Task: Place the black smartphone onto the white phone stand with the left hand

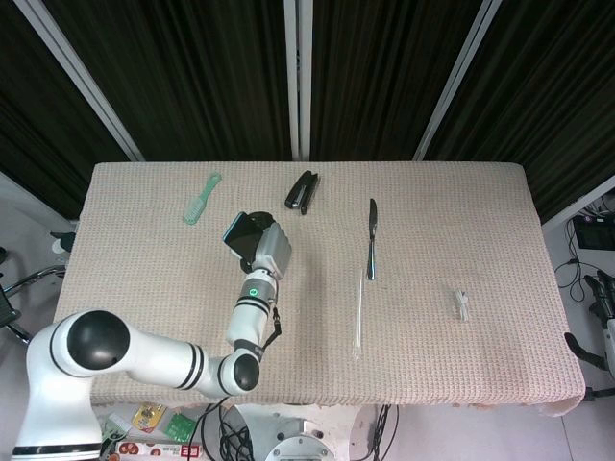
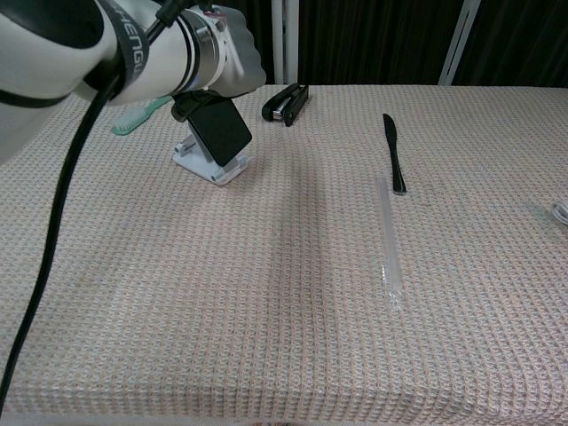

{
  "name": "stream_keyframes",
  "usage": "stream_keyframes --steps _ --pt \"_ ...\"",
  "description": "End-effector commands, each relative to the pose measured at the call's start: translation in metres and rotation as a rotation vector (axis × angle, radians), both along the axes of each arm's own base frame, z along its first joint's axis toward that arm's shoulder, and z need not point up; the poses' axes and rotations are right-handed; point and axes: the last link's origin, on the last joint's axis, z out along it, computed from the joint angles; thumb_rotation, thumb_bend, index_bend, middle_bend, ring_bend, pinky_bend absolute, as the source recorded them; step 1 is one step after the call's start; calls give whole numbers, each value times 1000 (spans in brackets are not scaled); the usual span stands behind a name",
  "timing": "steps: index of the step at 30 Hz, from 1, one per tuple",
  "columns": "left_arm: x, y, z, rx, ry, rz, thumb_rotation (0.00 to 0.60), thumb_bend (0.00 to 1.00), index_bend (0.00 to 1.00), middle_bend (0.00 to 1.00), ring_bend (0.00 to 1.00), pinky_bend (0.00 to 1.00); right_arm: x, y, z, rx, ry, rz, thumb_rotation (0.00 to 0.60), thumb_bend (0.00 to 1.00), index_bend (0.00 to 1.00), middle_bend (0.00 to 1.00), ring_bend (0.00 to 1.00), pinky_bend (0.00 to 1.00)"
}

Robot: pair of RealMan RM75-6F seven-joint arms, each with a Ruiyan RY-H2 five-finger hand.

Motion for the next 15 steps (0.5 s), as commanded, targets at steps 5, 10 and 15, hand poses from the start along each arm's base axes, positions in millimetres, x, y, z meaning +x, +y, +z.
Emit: stream_keyframes --steps 5,10,15 --pt "-2 7 -7 18 10 -71 600 446 509 515 475 541 -4 1 2 -4 -4 -9 600 176 0 0 0 0" --pt "-10 9 -11 14 24 -84 600 445 508 516 474 523 -7 0 3 -6 -6 -19 600 176 0 0 0 0" --pt "-15 9 -15 3 51 -102 600 444 507 516 474 506 -8 0 2 -6 -5 -21 600 176 0 0 0 0"
